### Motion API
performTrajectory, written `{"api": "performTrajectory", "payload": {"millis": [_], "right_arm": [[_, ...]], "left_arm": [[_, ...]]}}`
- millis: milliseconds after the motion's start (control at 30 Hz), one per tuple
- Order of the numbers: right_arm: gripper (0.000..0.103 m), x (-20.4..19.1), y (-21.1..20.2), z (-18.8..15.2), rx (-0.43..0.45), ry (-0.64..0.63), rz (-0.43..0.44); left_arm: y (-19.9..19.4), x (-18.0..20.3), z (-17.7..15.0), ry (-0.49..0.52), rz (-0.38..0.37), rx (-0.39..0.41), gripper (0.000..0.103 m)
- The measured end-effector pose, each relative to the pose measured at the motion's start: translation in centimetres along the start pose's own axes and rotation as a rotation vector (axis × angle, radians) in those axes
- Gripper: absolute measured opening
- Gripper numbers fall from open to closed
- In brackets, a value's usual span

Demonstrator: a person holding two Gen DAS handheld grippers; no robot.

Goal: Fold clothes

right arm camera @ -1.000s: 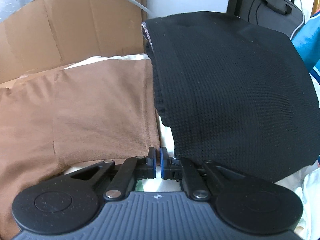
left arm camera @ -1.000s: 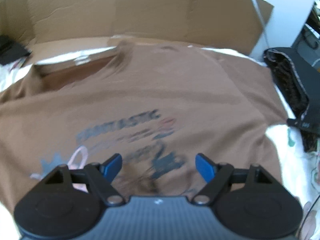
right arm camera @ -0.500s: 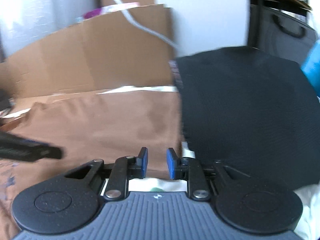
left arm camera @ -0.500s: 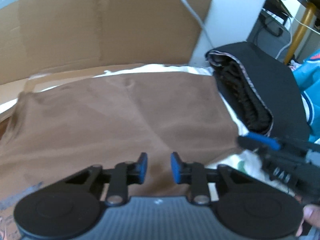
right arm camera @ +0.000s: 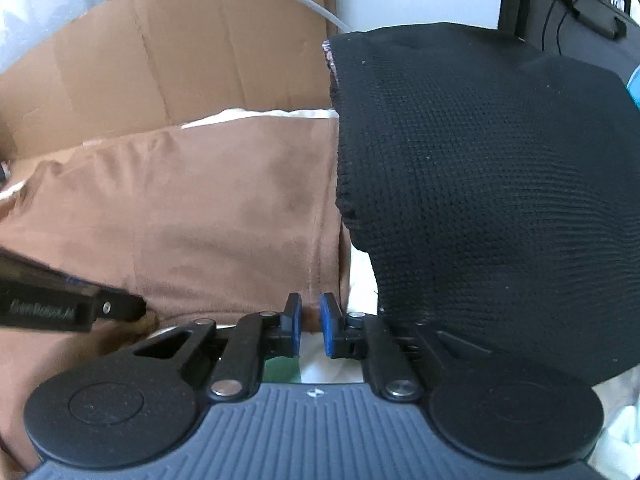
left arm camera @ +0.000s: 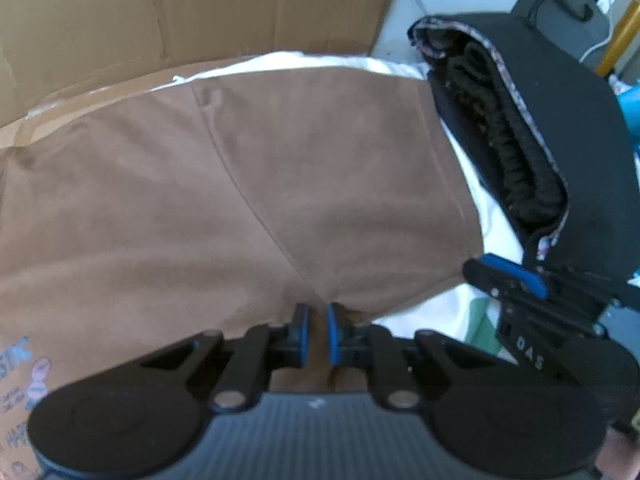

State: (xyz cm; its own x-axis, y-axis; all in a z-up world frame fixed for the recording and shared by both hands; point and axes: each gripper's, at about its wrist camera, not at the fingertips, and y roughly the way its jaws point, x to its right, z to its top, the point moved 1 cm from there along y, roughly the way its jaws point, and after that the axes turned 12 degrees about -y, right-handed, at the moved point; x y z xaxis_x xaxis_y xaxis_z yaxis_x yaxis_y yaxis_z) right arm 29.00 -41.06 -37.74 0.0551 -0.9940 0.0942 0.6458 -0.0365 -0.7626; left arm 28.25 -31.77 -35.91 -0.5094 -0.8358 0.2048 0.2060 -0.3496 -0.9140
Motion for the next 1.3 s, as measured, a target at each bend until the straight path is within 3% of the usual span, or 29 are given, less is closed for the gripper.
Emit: {"api": "performTrajectory", "payload": {"millis": [133,233,300,367,400,567,633,700,833,1000,1300], "right_arm": [[0.017,0.5,-0.4,-0.4,-0.012,0.062,0.001],[0.018,1.1,-1.5,-0.5,0.013,0.098,0.015],[0.023,1.2,-2.4,-0.5,0.042,0.111,0.021],[0.036,1.2,-3.0,-0.5,0.071,0.130,0.037],[0.040,1.2,-3.3,-0.4,0.084,0.140,0.051],[0.044,0.6,-4.5,0.5,0.154,0.126,0.098],[0.046,0.4,-5.3,0.7,0.190,0.138,0.103],[0.046,0.0,-6.5,0.7,0.218,0.114,0.093],[0.046,-1.0,-8.1,0.9,0.248,0.091,0.106],[0.046,-2.4,-9.1,1.3,0.279,0.061,0.074],[0.046,-3.7,-10.1,2.1,0.263,0.051,0.115]], "left_arm": [[0.2,0.8,0.5,0.010,0.058,-0.032,0.010],[-0.7,0.9,1.0,-0.037,0.079,-0.039,0.021],[-2.0,0.7,1.3,-0.093,0.078,-0.024,0.051],[-3.5,0.5,1.6,-0.137,0.075,-0.003,0.076],[-4.6,0.4,1.7,-0.130,0.069,0.019,0.078],[-9.8,-1.1,2.3,-0.083,0.100,0.092,0.078],[-12.8,-3.1,2.0,-0.097,0.102,0.107,0.079],[-15.7,-5.4,1.4,-0.109,0.116,0.136,0.087],[-20.1,-9.9,0.2,-0.113,0.198,0.173,0.088],[-24.5,-15.6,-0.9,-0.201,0.263,0.210,0.088],[-29.5,-22.2,-4.0,-0.338,0.324,0.286,0.088]]}}
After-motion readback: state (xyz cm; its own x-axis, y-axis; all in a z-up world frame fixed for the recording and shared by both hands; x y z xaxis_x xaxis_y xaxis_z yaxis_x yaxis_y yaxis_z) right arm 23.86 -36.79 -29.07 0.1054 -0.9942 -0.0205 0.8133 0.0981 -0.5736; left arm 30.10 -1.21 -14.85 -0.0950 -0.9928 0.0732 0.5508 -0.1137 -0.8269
